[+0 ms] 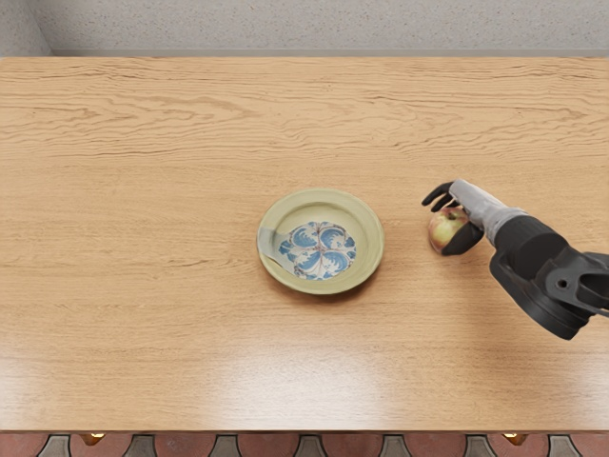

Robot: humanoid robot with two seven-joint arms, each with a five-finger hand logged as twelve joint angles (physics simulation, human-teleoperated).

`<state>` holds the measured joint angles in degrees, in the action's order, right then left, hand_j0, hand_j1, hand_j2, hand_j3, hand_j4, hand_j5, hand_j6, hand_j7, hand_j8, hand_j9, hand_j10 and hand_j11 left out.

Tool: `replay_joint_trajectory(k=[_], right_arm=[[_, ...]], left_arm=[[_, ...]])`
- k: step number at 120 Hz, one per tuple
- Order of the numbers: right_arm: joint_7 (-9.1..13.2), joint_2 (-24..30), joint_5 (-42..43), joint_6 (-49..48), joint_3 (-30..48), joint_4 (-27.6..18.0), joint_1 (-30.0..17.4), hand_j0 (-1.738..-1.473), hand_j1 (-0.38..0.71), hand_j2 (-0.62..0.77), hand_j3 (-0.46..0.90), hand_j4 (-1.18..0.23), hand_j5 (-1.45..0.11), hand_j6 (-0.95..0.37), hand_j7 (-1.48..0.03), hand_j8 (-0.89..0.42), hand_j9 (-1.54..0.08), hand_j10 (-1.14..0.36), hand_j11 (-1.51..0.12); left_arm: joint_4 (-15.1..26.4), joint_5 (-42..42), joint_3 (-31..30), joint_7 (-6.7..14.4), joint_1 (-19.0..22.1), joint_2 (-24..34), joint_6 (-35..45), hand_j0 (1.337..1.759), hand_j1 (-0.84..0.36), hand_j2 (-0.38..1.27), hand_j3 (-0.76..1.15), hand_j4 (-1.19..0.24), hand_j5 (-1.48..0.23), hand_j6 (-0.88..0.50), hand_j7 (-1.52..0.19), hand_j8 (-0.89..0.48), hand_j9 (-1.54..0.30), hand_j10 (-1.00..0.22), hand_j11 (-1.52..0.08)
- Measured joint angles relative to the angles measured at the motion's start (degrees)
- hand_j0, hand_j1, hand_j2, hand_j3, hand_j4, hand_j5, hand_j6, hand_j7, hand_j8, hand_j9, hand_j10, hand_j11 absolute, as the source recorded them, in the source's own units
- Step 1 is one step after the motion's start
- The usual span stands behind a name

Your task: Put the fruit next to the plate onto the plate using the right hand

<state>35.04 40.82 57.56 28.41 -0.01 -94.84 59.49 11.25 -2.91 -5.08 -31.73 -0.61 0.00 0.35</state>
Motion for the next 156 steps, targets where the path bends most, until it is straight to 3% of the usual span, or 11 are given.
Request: replay_joint_trajectory(k=[26,38,45,96,107,130,142,153,154,156], right_arm=[[-0.06,0.11,0.1,-0.07,0.01,0.23,-0.28,-1.656,0.19,-0.06,0.0,-0.52,-0.56,-0.42,-0.61,-0.29,-0.58,-0.29,-0.61],[-0.14,0.0,0.27,-0.16,0.06,0.66,-0.61,-1.652,0.27,0.03,0.0,-0.54,-0.58,-0.37,-0.63,-0.24,-0.61,-0.27,-0.64],[-0.19,-0.08,0.29,-0.25,0.08,0.78,-0.77,-1.648,0.31,0.17,0.0,-0.53,-0.6,-0.33,-0.64,-0.2,-0.63,-0.24,-0.66],[-0.24,-0.22,-0.06,-0.04,0.11,0.99,-1.22,-1.644,0.23,0.03,0.0,-0.68,-0.6,-0.28,-0.74,-0.19,-0.68,-0.23,-0.73],[-0.21,-0.22,-0.3,-0.11,0.08,0.98,-1.22,-1.645,0.22,0.08,0.0,-0.7,-0.65,-0.3,-0.78,-0.18,-0.73,-0.25,-0.78],[-0.08,-0.21,-0.79,-0.38,0.1,0.99,-1.17,-1.647,0.19,0.24,0.0,-0.73,-0.76,-0.43,-0.86,-0.31,-0.82,-0.37,-0.87],[-0.1,-0.19,-1.95,-0.69,0.34,0.97,-0.26,-1.65,0.18,0.38,0.0,-0.71,-0.84,-0.49,-0.88,-0.34,-0.87,-0.42,-0.9],[-0.13,-0.2,-3.58,-0.86,0.43,0.92,1.79,-1.652,0.22,0.42,0.0,-0.68,-0.91,-0.47,-0.89,-0.3,-0.91,-0.4,-0.93],[-0.14,-0.21,-3.73,-0.9,0.44,0.92,2.0,-1.652,0.2,0.33,0.0,-0.68,-0.91,-0.46,-0.9,-0.28,-0.91,-0.39,-0.94],[-0.13,-0.21,-3.99,-1.0,0.45,0.91,2.46,-1.653,0.2,0.35,0.0,-0.68,-0.92,-0.46,-0.9,-0.3,-0.91,-0.4,-0.94]], left_arm=[[0.0,-0.01,0.0,0.0,-0.01,0.0,0.0,1.658,0.34,0.0,0.0,-0.01,-0.01,-0.01,-0.01,-0.01,-0.01,-0.01,-0.01],[0.0,-0.02,0.01,-0.01,-0.04,0.0,0.0,1.658,0.34,0.0,0.0,-0.01,-0.01,-0.01,-0.01,-0.01,-0.01,-0.01,-0.01],[0.0,-0.02,0.02,-0.01,0.0,0.0,0.0,1.658,0.34,0.0,0.0,-0.01,-0.01,-0.01,-0.01,-0.01,-0.01,-0.01,-0.01],[-0.01,-0.02,0.02,0.0,0.0,0.0,0.0,1.658,0.34,0.0,0.0,-0.01,-0.01,-0.01,-0.01,-0.01,-0.01,-0.01,-0.01],[-0.01,-0.02,0.02,-0.01,0.0,0.0,0.0,1.658,0.34,0.0,0.0,-0.01,-0.01,-0.01,-0.01,-0.01,-0.01,-0.01,-0.01],[-0.01,-0.03,0.01,0.0,-0.06,0.0,0.0,1.658,0.34,0.0,0.0,-0.01,-0.01,-0.01,-0.01,-0.01,-0.01,-0.01,-0.01],[0.0,-0.04,0.0,0.0,-0.06,0.0,0.0,1.658,0.34,0.0,0.0,-0.01,-0.01,-0.01,-0.01,-0.01,-0.01,-0.01,-0.01],[0.0,-0.02,0.0,0.0,0.0,0.0,0.0,1.658,0.34,0.0,0.0,-0.01,-0.01,-0.01,-0.01,-0.01,-0.01,-0.01,-0.01],[0.0,-0.02,0.0,0.0,-0.04,0.0,0.0,1.658,0.34,0.0,0.0,-0.01,-0.01,-0.01,-0.01,-0.01,-0.01,-0.01,-0.01],[-0.01,-0.02,0.0,0.0,-0.01,0.0,0.0,1.658,0.34,0.0,0.0,-0.01,-0.01,-0.01,-0.01,-0.01,-0.01,-0.01,-0.01]])
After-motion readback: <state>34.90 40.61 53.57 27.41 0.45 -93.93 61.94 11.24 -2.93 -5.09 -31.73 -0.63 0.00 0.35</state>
